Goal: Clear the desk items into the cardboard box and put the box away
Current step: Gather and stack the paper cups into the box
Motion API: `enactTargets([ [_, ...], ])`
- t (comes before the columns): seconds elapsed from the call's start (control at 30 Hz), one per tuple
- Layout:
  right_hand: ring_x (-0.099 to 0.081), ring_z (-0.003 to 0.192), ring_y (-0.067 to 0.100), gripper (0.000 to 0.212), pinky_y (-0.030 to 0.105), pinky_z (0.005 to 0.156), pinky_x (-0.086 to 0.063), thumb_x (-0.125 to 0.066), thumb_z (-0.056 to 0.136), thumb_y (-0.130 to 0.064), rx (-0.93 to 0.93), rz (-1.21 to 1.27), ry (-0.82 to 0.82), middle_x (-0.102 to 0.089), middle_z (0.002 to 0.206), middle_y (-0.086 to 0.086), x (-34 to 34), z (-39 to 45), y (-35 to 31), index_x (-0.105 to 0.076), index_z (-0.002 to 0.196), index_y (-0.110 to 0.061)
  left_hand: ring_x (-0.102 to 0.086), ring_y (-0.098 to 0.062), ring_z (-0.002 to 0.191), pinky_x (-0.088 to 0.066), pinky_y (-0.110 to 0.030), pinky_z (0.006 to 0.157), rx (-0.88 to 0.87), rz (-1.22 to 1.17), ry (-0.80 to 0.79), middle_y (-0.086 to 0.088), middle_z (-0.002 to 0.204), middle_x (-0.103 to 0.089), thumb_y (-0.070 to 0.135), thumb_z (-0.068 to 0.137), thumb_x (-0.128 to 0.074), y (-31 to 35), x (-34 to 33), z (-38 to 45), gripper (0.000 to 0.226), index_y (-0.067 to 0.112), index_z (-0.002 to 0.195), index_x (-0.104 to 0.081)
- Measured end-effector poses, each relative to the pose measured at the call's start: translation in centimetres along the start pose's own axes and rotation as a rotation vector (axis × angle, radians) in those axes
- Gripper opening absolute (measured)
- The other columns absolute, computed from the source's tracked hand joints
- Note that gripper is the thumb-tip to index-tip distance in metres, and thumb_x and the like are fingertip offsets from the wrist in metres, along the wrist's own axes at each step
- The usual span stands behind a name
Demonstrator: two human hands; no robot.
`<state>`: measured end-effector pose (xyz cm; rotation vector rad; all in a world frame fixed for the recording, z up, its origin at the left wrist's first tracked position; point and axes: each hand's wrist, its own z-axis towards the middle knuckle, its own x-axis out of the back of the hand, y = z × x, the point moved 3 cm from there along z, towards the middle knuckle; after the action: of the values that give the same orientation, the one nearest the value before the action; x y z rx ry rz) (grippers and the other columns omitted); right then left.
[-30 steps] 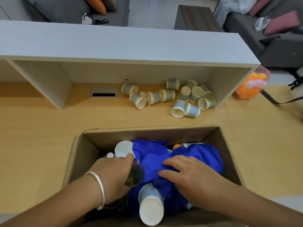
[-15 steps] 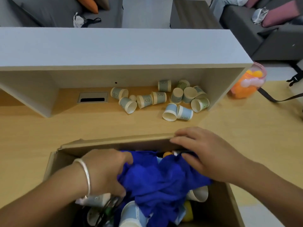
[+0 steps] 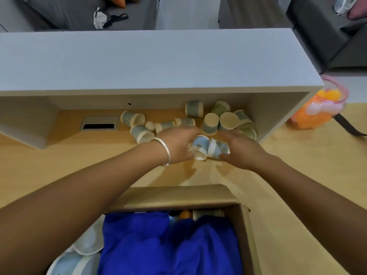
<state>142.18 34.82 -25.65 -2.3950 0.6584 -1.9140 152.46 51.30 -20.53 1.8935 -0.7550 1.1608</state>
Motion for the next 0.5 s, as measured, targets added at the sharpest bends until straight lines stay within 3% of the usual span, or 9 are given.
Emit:
enactTargets([
  [0.13,-0.051,0.113,0.027,0.08,0.04,0.085,-0.049,-0.076,0.074,-0.042,-0.049,0.016,-0.073,-0.046,0.135,0.005,-3.2,2.8,1.2,-0.033,0.14,-0.029,-0.059,-0.028,0.102,-0.047,-0.034,0.074,0.055,0.079,-0.096,-0.003,0.122,-0.054,0.041,0.075,-0.071,-1.9,-4.3,5.8,0.065,0.031,0.132,-0.041],
  [0.27,-0.053,0.11,0.024,0.074,0.038,0.085,-0.048,-0.076,0.073,-0.041,-0.053,0.011,-0.083,-0.052,0.128,0.004,-5.4,4.0,2.3,-0.04,0.134,-0.024,-0.06,-0.028,0.102,-0.042,-0.031,0.072,0.077,0.156,-0.109,-0.005,0.12,-0.06,0.041,0.077,-0.068,-2.8,-7.2,8.4,0.056,0.024,0.125,-0.046],
  [0.4,-0.057,0.105,0.025,0.069,0.037,0.082,-0.05,-0.077,0.072,-0.037,-0.054,0.053,-0.04,-0.057,0.122,0.003,-6.5,4.1,3.0,-0.044,0.13,-0.021,-0.061,-0.028,0.102,-0.041,-0.028,0.072,0.128,0.017,-0.069,-0.004,0.117,-0.064,0.024,0.088,-0.057,-3.1,-8.3,9.0,0.036,0.024,0.124,-0.055],
  [0.5,-0.057,0.104,0.024,0.065,0.038,0.079,-0.052,-0.077,0.072,-0.035,-0.033,0.112,-0.026,-0.057,0.12,0.002,-6.2,3.8,2.9,-0.045,0.129,-0.024,-0.062,-0.026,0.101,-0.046,-0.028,0.078,0.194,-0.194,-0.027,-0.004,0.111,-0.068,0.011,0.088,-0.054,-3.7,-8.1,8.4,0.029,0.022,0.112,-0.067],
])
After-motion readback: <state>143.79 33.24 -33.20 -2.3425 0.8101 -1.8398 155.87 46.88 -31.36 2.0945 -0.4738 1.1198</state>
